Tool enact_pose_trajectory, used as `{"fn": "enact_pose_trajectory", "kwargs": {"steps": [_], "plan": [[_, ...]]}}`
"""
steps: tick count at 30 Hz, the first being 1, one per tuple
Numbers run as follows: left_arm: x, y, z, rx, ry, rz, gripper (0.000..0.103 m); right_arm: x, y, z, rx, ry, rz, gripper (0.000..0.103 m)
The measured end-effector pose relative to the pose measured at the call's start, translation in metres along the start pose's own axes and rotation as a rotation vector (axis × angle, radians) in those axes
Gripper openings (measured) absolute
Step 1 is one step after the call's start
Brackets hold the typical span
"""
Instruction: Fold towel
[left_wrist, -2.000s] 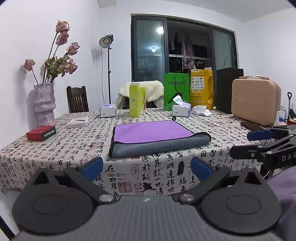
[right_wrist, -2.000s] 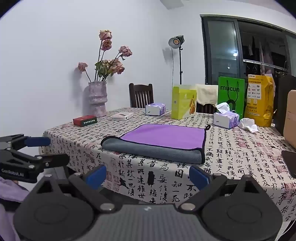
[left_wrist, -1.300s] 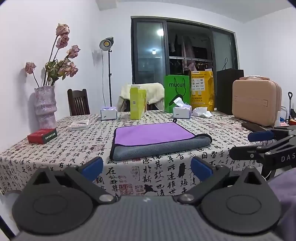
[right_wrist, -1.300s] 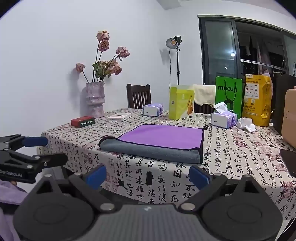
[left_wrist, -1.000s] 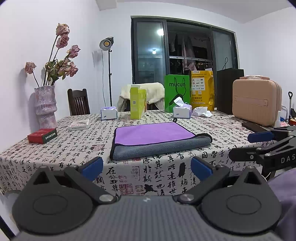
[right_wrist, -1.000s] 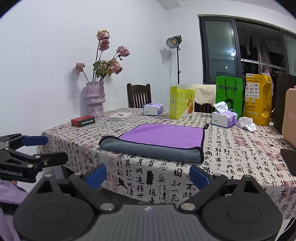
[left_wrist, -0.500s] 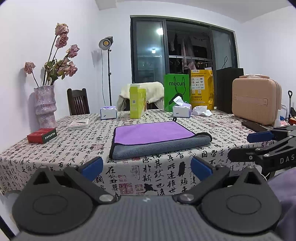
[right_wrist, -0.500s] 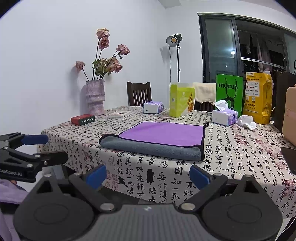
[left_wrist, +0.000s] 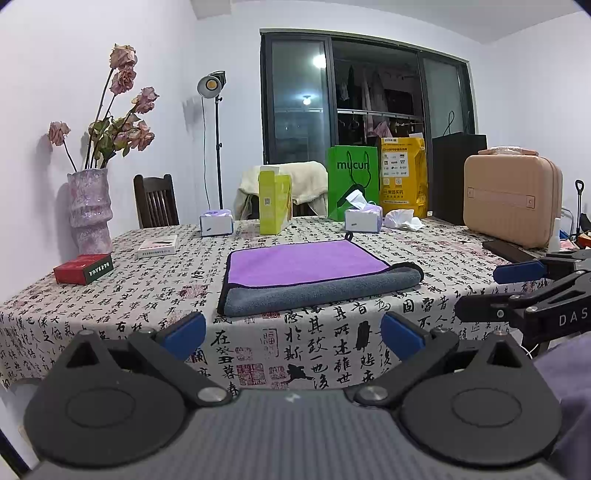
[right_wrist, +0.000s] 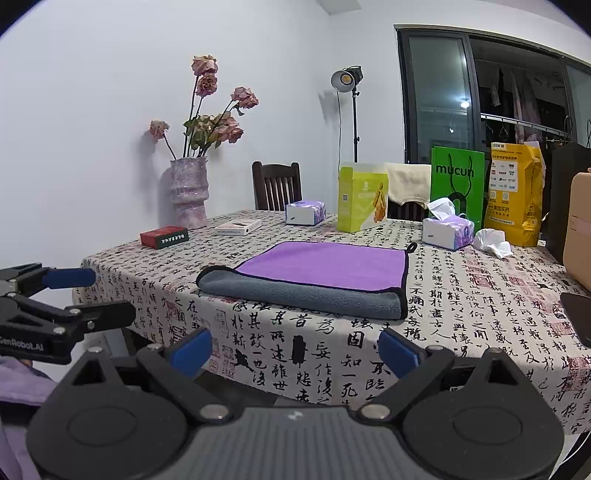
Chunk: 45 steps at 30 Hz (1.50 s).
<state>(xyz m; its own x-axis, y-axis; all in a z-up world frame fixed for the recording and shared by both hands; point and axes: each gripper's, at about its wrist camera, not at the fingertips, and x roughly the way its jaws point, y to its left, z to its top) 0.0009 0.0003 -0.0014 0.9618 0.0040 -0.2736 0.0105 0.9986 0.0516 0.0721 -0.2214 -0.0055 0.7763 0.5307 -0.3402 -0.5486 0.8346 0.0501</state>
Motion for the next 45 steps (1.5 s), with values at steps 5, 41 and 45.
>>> {"fn": "enact_pose_trajectory", "kwargs": {"steps": [5, 41, 45], "plan": [[0.0008, -0.0004, -0.0007, 0.000, 0.003, 0.000, 0.103, 0.0007, 0.0003, -0.0003, 0.000, 0.002, 0.001, 0.097], [0.0022, -0.0020, -0.0015, 0.005, 0.005, 0.003, 0.103, 0.0017, -0.0002, -0.0004, 0.003, 0.007, 0.003, 0.097], [0.0025, -0.0023, -0.0023, 0.006, 0.009, 0.002, 0.103, 0.0023, -0.0002, -0.0011, 0.004, 0.010, 0.004, 0.097]]}}
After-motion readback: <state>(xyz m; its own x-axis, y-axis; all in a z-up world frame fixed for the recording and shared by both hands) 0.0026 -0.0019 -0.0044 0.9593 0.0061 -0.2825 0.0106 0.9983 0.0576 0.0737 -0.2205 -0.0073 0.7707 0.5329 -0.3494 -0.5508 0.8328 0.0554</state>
